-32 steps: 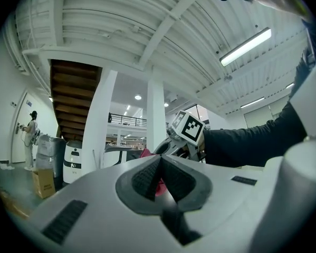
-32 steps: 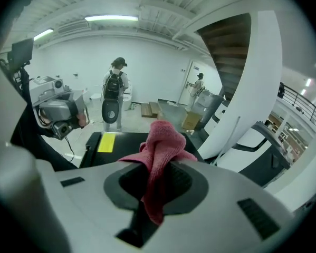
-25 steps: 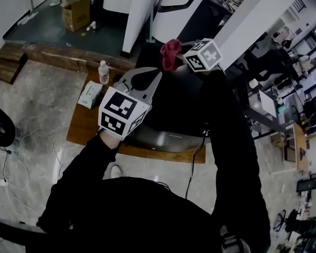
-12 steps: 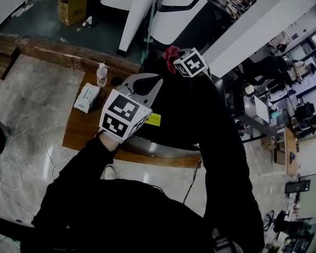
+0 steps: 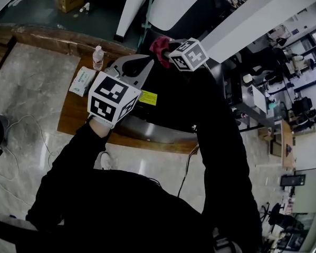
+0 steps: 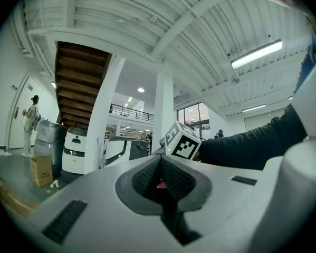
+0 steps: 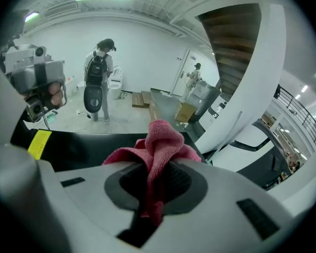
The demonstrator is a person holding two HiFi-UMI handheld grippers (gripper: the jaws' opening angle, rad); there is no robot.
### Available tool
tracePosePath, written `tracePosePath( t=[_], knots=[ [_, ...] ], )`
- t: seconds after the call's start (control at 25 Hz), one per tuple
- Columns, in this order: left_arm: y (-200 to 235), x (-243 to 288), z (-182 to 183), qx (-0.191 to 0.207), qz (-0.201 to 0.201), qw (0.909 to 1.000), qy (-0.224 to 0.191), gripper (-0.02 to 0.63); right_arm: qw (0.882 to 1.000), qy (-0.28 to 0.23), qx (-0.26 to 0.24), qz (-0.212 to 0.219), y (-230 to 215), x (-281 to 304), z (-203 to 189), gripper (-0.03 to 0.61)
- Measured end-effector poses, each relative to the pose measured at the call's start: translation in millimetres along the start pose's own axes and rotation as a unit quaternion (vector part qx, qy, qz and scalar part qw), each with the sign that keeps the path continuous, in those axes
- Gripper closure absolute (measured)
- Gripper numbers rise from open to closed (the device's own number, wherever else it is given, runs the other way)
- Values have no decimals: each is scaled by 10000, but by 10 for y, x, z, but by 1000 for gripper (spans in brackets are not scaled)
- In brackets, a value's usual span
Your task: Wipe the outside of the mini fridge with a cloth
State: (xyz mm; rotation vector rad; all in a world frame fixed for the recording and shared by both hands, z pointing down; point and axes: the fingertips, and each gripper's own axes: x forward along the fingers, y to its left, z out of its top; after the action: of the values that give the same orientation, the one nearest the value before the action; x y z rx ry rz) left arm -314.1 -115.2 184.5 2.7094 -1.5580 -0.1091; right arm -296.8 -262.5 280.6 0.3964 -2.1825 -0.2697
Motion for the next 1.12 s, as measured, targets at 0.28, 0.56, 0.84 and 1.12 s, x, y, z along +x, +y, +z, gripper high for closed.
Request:
tracePosePath(
  t=[0.28,0.56,0.84,1.12],
  knots=[
    [-377,-277,-62,87,207,9997,108,609,9982,-235,-338,445,888,-412,-35,531],
    [-799,-728,-183,107,464,9985,262,609,9941,-443,-587,799,1729,-845,-114,531],
    [-1315,-1235,-265,222,645,9970,353,609,9939,-480,-641,760,2169,-1170,-277,531],
    [-1432,-1747,-268,353,788,9950,499,609,9936,-386,-692,801,2522,-1373,-248,529]
  ],
)
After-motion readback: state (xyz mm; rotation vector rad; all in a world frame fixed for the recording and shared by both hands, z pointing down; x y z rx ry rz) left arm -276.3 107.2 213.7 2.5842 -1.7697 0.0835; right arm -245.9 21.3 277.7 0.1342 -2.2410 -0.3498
